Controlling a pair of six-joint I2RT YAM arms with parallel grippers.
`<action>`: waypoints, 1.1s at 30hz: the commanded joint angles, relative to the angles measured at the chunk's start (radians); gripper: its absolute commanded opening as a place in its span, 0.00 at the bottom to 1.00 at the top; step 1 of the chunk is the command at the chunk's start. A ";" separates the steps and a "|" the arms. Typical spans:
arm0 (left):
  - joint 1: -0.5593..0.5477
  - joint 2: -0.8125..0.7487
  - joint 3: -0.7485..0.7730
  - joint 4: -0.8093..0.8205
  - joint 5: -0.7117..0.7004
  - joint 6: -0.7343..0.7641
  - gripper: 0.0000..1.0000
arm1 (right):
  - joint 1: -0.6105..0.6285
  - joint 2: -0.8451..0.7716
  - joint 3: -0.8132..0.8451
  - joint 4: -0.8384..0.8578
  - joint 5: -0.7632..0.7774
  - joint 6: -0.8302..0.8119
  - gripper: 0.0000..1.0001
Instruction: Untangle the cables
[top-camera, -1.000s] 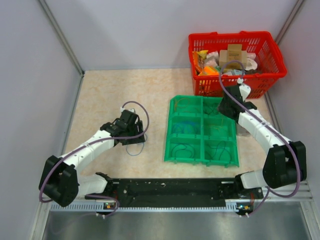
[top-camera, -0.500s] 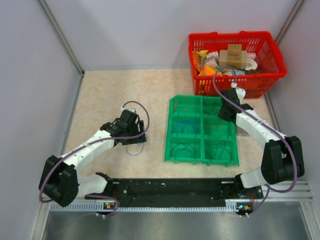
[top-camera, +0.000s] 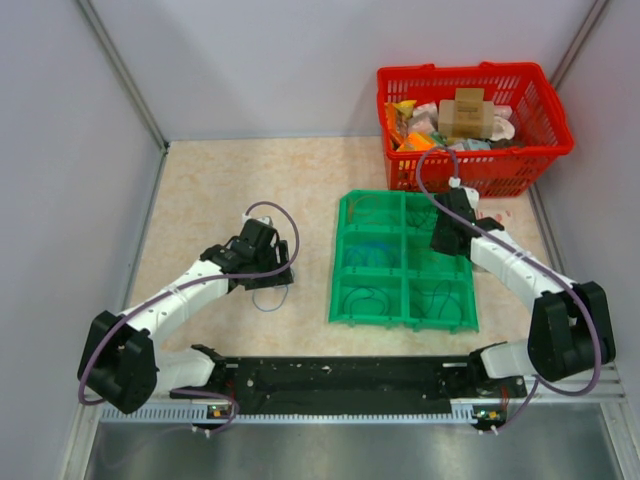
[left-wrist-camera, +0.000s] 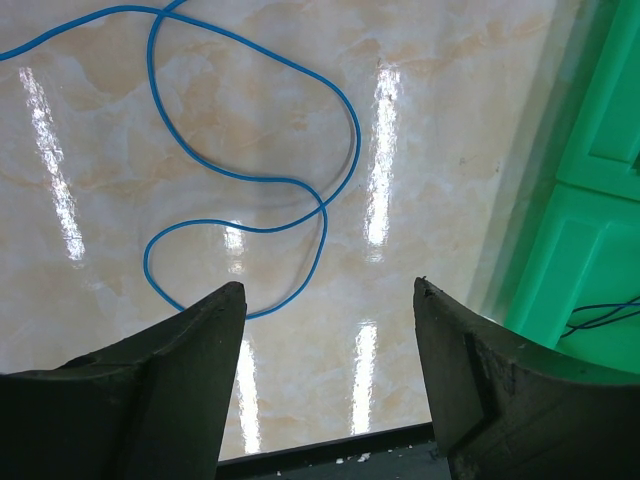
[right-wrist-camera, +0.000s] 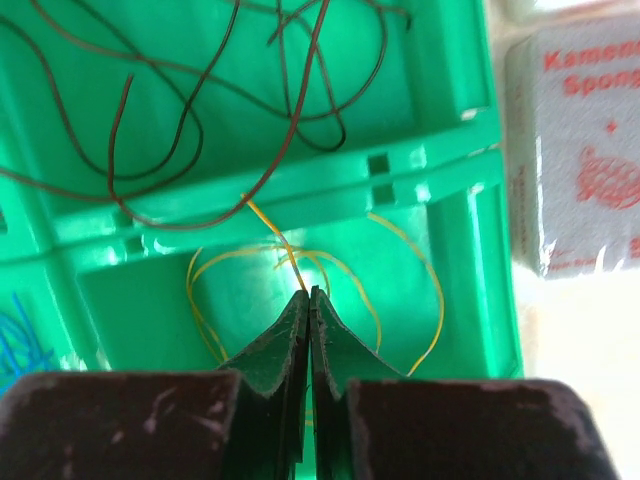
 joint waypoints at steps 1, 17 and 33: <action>-0.003 -0.012 0.009 0.038 -0.002 0.009 0.72 | 0.011 -0.067 -0.033 -0.022 -0.152 0.003 0.00; -0.004 0.198 0.150 -0.149 -0.200 -0.015 0.76 | 0.009 -0.229 0.064 -0.108 -0.359 -0.204 0.63; -0.018 0.462 0.213 -0.109 -0.264 -0.009 0.62 | 0.178 -0.271 0.082 -0.071 -0.435 -0.204 0.65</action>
